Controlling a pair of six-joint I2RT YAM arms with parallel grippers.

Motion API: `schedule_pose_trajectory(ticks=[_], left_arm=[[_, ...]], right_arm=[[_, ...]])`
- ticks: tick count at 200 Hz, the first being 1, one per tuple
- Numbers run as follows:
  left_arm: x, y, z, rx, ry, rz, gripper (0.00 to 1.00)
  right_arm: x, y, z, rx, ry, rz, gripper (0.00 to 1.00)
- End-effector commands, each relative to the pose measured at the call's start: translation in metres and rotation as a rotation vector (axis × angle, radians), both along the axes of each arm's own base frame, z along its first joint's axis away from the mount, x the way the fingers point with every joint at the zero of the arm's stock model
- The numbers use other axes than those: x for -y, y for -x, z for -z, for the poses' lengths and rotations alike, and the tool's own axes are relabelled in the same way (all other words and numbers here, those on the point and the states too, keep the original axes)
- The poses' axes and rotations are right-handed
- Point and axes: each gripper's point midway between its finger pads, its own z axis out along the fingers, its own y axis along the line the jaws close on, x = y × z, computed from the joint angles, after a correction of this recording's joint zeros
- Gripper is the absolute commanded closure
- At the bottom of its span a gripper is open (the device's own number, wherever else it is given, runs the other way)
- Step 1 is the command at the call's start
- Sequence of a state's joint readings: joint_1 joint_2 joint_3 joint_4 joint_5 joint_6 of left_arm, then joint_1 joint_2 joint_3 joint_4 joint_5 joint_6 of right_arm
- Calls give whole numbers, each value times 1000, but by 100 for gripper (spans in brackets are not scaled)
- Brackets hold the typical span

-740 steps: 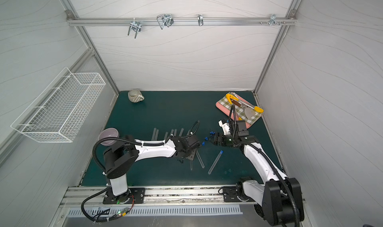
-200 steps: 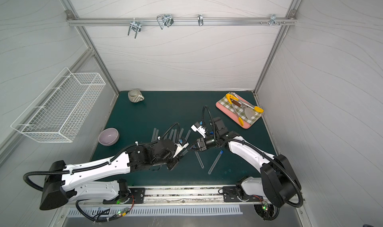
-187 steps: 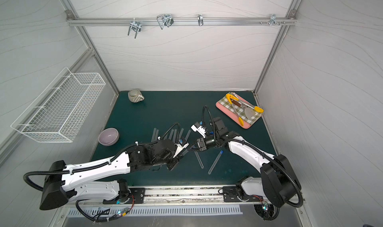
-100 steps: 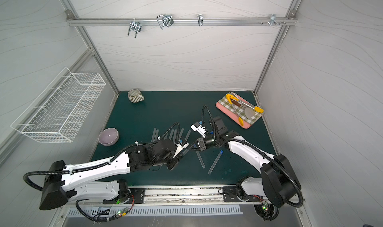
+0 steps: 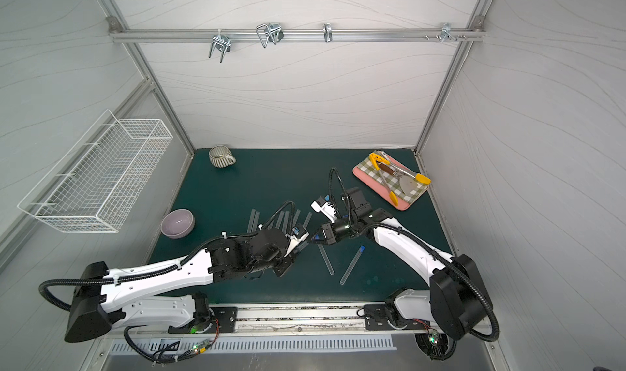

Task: Remove stoppers from test tubes
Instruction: Open the stopper on the test tube, then place the stopper at the center of the board.

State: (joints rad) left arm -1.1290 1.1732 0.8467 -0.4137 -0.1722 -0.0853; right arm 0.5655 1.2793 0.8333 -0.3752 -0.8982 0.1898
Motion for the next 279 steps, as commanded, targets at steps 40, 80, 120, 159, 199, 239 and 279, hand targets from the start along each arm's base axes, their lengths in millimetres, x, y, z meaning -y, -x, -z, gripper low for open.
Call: schedule_pose_trajectory(ticks=[40, 80, 120, 159, 199, 239, 279], left_arm=[[-13, -7, 7, 18, -98, -46, 100], [-12, -9, 9, 17, -110, -44, 100], [-12, -8, 11, 14, -116, -42, 100], [-11, -9, 11, 18, -123, -41, 100], [-11, -10, 7, 15, -102, -64, 100], [-8, -10, -5, -2, -13, -110, 100], [3, -15, -7, -32, 61, -166, 100]], right_arm=[[33, -28, -2, 70, 92, 146, 100], [30, -24, -25, 30, -68, 120, 100], [39, -31, -25, 12, -82, 153, 100], [41, -33, -25, 12, -81, 163, 99], [65, -53, 23, 24, 180, 286, 97], [86, -67, 61, 44, 353, 365, 96], [84, -79, 89, 5, 391, 377, 95]])
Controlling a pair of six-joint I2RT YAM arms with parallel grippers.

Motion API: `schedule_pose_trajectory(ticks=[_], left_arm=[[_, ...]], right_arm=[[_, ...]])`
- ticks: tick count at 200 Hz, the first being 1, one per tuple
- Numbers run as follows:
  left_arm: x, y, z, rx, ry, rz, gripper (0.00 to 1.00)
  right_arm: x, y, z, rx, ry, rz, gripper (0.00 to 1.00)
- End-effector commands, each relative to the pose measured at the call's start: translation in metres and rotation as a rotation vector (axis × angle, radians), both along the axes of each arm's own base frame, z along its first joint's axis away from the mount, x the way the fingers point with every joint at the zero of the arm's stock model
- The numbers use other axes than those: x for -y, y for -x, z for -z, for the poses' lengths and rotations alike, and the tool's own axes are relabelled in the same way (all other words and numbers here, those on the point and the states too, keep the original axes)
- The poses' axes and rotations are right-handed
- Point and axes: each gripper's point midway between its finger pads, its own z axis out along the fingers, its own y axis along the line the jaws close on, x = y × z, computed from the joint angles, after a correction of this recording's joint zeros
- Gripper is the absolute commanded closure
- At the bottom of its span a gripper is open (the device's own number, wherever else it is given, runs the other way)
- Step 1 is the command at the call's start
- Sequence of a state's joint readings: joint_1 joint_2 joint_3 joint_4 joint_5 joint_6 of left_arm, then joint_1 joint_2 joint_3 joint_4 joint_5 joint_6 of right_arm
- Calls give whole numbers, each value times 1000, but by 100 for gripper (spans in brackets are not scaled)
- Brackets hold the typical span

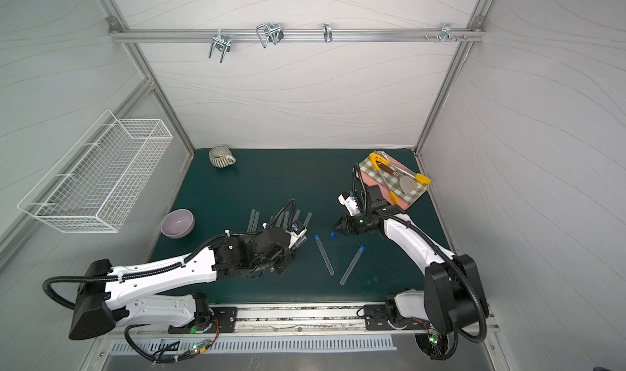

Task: Remove stoppers from test tubes
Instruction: Place the stopper at the center of the board.

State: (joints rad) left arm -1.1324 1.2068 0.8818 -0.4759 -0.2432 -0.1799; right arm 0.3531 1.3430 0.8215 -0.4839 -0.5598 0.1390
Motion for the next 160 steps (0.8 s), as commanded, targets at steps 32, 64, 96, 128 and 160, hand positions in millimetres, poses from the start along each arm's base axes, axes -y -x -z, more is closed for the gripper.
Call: schedule_pose_trajectory(ticks=[32, 64, 96, 128, 160], left_arm=[[14, -13, -7, -13, 106, -94, 100], [14, -19, -5, -26, 120, -116, 100], [14, -24, -1, -47, 133, -134, 100], [15, -28, 2, -58, 136, -147, 100], [16, -34, 1, -63, 154, -151, 100]], right_arm=[[3, -14, 31, -34, 30, 50, 94], [4, -19, 38, -39, 36, 80, 93], [11, -23, 53, -57, 39, 136, 92], [19, -25, 67, -88, 48, 178, 92], [24, -27, 71, -83, 78, 199, 87]])
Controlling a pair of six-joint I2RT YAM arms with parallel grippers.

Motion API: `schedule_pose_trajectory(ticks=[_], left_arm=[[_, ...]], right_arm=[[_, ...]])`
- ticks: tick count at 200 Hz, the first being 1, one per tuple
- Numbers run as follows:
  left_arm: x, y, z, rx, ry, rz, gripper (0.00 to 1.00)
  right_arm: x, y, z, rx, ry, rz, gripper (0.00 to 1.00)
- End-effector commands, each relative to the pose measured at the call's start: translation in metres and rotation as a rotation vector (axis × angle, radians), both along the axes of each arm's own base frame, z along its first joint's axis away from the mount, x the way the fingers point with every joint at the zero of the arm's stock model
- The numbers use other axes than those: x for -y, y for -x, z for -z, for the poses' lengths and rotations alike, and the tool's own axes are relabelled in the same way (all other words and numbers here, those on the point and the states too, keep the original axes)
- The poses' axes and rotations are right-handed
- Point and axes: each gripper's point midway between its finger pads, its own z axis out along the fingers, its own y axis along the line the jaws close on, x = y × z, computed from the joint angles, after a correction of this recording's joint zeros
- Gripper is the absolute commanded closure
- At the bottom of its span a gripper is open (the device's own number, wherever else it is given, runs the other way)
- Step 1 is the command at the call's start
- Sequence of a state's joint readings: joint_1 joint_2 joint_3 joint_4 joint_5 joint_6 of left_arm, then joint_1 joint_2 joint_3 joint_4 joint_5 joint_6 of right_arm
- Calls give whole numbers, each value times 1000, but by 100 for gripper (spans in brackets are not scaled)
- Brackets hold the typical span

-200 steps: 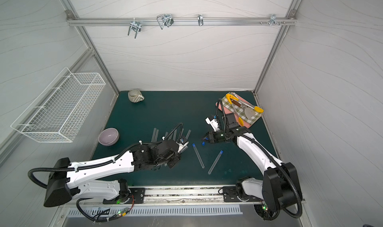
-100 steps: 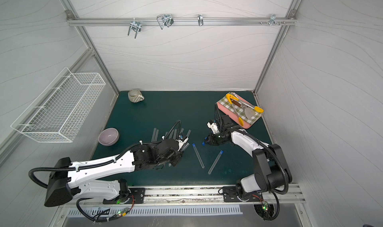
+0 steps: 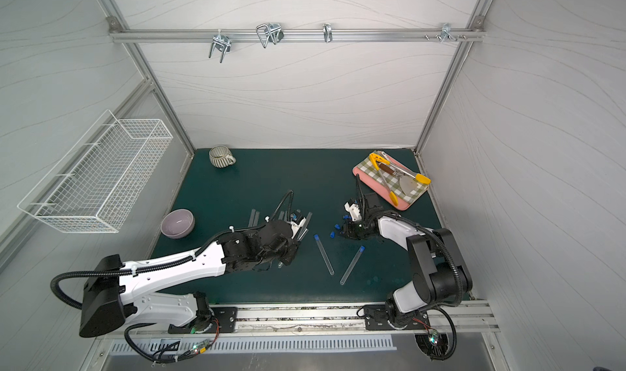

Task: Remove stoppers from test tubes
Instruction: Place the stopper at the center of the board.

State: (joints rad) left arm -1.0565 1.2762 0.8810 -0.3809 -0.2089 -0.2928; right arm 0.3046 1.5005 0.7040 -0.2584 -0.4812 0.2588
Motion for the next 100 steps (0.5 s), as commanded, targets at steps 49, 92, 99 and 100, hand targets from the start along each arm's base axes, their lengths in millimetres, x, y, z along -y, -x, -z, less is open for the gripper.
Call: schedule_pose_trajectory(ticks=[49, 92, 99, 100], left_arm=[[11, -17, -11, 13, 79, -17, 100], [14, -20, -7, 7, 75, -21, 100], [15, -20, -6, 7, 74, -21, 100], [15, -20, -6, 7, 74, -21, 100]], right_arm=[[8, -11, 12, 0, 54, 36, 83], [6, -11, 13, -12, 52, 32, 80], [7, -10, 13, -12, 53, 32, 80], [7, -10, 13, -12, 53, 31, 80]])
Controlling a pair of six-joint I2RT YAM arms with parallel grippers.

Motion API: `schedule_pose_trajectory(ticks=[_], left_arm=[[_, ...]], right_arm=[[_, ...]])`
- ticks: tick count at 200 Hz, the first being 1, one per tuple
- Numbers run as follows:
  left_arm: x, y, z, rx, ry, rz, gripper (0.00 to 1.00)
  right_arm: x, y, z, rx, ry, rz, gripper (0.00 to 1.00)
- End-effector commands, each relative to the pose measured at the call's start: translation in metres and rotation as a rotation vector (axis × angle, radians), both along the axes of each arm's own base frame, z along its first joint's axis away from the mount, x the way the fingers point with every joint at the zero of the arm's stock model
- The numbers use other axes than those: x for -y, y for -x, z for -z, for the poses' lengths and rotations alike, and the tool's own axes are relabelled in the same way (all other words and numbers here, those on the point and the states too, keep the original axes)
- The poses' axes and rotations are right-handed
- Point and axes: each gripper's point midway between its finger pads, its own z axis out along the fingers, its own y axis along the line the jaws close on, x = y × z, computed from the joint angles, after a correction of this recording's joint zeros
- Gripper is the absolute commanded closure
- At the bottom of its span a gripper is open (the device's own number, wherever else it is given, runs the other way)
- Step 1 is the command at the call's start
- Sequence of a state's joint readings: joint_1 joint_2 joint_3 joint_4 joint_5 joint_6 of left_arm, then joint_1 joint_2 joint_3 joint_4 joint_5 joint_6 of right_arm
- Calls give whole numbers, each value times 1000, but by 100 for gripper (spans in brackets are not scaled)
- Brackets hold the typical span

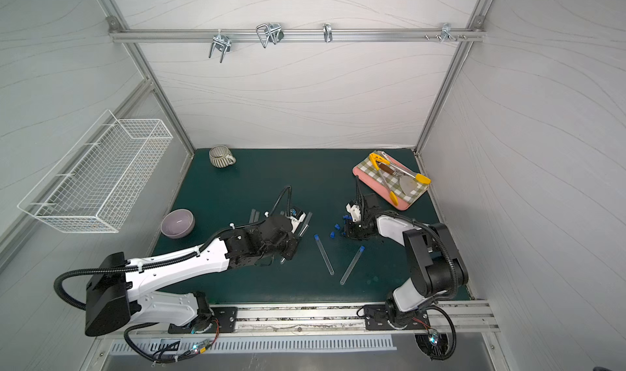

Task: Remove stoppers from test tubes
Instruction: Place the stopper at the center of the board, then place the test tube at the center of the board.

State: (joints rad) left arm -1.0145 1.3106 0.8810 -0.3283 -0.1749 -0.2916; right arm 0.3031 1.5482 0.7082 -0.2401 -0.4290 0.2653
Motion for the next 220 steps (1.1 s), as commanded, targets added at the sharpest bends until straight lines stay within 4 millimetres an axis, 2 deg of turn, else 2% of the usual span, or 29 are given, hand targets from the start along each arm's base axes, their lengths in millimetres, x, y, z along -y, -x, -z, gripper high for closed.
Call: schedule_pose_trajectory(ticks=[1, 30, 56, 82, 105, 128, 171, 220], left_arm=[[11, -7, -10, 19, 45, -3, 100], [12, -10, -9, 12, 37, -10, 100], [13, -11, -9, 6, 32, -17, 100], [14, -12, -6, -6, 21, -29, 100], [14, -16, -2, -20, 0, -51, 100], [15, -19, 3, -34, -19, -71, 100], [10, -29, 13, -62, -34, -119, 100], [9, -45, 24, -89, -42, -141, 100]], right_arm=[[0, -4, -2, 2, 1, 2, 80], [0, -3, -3, 7, -1, 3, 75], [0, -3, -6, 19, -5, 4, 67], [-1, -2, -12, 38, -18, -2, 65], [-1, 1, -24, 63, -29, -3, 59], [-2, 4, -45, 107, -46, -13, 52], [-4, 15, -82, 175, -88, -36, 47], [-9, 29, -97, 202, -146, -44, 44]])
